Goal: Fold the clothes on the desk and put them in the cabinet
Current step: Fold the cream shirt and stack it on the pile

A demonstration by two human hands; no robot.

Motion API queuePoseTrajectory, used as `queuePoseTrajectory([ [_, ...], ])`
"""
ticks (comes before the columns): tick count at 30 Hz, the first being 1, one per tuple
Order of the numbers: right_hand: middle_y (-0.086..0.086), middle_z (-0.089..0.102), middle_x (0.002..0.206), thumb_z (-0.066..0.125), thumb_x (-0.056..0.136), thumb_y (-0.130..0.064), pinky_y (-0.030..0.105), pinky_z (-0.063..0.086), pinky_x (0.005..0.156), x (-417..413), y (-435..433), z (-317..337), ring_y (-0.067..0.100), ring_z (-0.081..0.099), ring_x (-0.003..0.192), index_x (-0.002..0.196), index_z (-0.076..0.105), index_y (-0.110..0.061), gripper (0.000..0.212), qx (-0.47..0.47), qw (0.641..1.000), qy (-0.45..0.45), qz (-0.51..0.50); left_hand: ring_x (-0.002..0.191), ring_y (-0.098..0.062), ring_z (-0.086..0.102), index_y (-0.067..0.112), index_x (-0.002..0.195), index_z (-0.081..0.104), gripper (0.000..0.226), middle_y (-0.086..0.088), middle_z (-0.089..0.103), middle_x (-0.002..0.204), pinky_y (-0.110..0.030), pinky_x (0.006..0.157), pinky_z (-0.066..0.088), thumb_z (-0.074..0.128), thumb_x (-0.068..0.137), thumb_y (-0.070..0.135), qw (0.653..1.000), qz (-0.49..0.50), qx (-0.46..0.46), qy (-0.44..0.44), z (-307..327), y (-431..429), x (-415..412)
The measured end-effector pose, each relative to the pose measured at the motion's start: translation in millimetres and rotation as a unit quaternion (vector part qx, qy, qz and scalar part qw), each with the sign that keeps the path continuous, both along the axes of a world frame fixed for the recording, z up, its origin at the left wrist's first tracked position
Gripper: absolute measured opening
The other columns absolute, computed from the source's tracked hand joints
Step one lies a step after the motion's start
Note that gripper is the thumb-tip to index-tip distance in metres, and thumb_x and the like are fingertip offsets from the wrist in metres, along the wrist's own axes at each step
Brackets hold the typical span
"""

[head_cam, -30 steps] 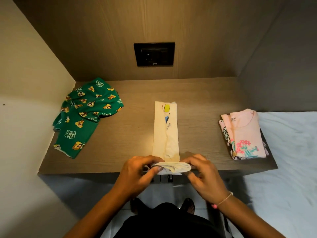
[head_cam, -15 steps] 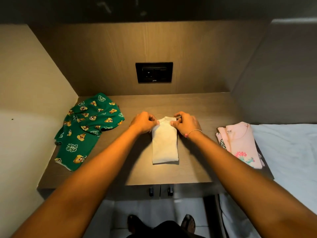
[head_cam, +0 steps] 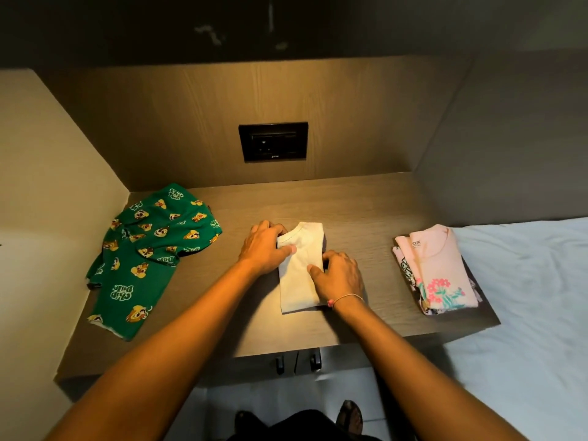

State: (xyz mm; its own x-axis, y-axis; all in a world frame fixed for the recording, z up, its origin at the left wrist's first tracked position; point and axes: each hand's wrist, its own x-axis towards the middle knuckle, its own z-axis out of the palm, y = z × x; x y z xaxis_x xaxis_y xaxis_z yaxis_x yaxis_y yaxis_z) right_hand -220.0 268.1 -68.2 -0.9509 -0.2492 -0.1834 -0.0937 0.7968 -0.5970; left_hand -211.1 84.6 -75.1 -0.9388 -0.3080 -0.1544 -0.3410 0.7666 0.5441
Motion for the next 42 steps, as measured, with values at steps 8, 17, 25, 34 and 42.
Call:
queuePoseTrajectory([
  [8,-0.003,0.063,0.106,0.058,0.086,0.006,0.027,0.055,0.081,9,38,23,0.012,0.062,0.1,0.114,0.047,-0.014,0.036,-0.337,0.937,-0.061,-0.068,0.104,-0.009,0.061,0.036,0.141,0.034,0.08,0.004,0.052,0.128,-0.021,0.069,0.057,0.075,0.08,0.003,0.926,0.027,0.363,0.102,28,44,26],
  [17,-0.007,0.05,0.13,0.067,0.089,-0.012,0.031,0.053,0.089,-24,163,65,0.016,0.055,0.117,0.132,0.04,-0.025,0.052,-0.325,0.94,0.031,-0.103,0.131,-0.015,0.043,0.047,0.144,0.028,0.091,0.027,0.041,0.139,-0.033,0.097,0.052,0.076,0.077,0.006,0.886,-0.108,0.431,0.136,44,169,-16],
  [25,0.006,0.052,0.141,0.066,0.09,-0.029,0.046,0.05,0.095,-83,235,42,0.03,0.056,0.116,0.135,0.039,-0.026,0.053,-0.104,0.988,-0.019,-0.111,0.138,-0.031,0.033,0.027,0.151,0.025,0.09,-0.003,0.027,0.155,-0.044,0.109,0.037,0.078,0.078,0.032,0.978,-0.117,0.164,0.047,40,242,-69],
  [34,0.001,0.027,0.159,0.046,0.095,-0.051,0.05,0.034,0.111,-116,254,22,0.028,0.033,0.141,0.15,0.023,-0.033,0.062,0.008,0.995,0.087,0.056,0.147,-0.023,-0.02,0.026,0.154,-0.004,0.112,0.001,-0.013,0.162,-0.052,0.119,-0.008,0.035,0.07,0.089,0.952,-0.278,-0.104,0.069,0,234,-64],
  [42,-0.005,-0.018,0.162,0.014,0.099,-0.052,0.049,-0.003,0.121,-118,249,-20,0.023,-0.008,0.15,0.135,-0.029,-0.047,0.056,0.109,0.981,0.044,0.157,0.147,-0.026,-0.018,0.022,0.153,-0.007,0.12,-0.001,-0.008,0.163,-0.047,0.111,-0.021,0.023,0.064,0.096,0.947,-0.28,-0.157,0.018,-21,226,-68],
])
